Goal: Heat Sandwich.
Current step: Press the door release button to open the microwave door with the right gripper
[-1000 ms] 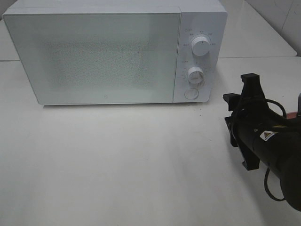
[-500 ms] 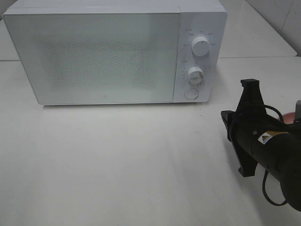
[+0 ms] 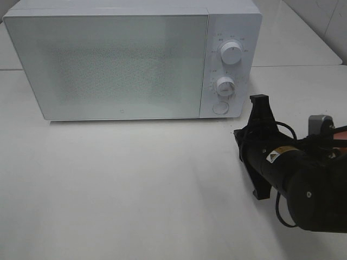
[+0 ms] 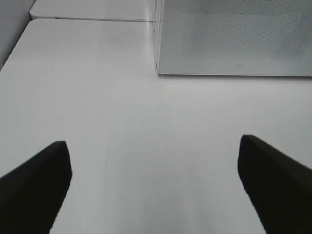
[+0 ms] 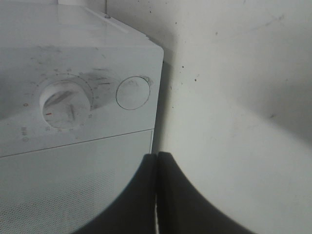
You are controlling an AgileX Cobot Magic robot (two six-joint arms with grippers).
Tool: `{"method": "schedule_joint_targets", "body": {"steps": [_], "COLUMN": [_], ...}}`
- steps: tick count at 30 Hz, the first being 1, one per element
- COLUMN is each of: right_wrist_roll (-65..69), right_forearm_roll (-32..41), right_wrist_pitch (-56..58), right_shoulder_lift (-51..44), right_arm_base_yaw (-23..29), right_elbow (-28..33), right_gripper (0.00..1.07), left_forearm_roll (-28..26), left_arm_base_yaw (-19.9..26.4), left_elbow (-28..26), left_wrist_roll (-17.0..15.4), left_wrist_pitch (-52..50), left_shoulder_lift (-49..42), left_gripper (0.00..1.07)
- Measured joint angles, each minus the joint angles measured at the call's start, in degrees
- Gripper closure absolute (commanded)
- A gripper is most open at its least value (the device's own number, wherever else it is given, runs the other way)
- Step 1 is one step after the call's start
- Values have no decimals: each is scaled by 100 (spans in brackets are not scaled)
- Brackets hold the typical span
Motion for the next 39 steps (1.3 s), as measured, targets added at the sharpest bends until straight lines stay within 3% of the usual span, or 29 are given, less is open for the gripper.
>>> {"method": "schedule_joint_targets", "body": {"steps": [8, 19, 39], "right_wrist_roll": [252, 659, 779], "right_forearm_roll": [-275, -1192, -1702], "right_wrist_pitch": [11, 321, 963], "right_shoulder_lift": [418, 928, 1467], "right_arm_base_yaw": [-80, -900, -1518], "right_elbow": [-435, -1203, -2223], "right_gripper": [107, 107, 107], "left_forearm_roll": [0, 0, 0], "left_arm_base_yaw": [0, 0, 0], "left_elbow": [0, 0, 0], "left_wrist_roll": [0, 0, 0], "left_wrist_pitch": [0, 0, 0], "left_shoulder_lift": [0, 0, 0], "left_gripper": [19, 19, 19]}}
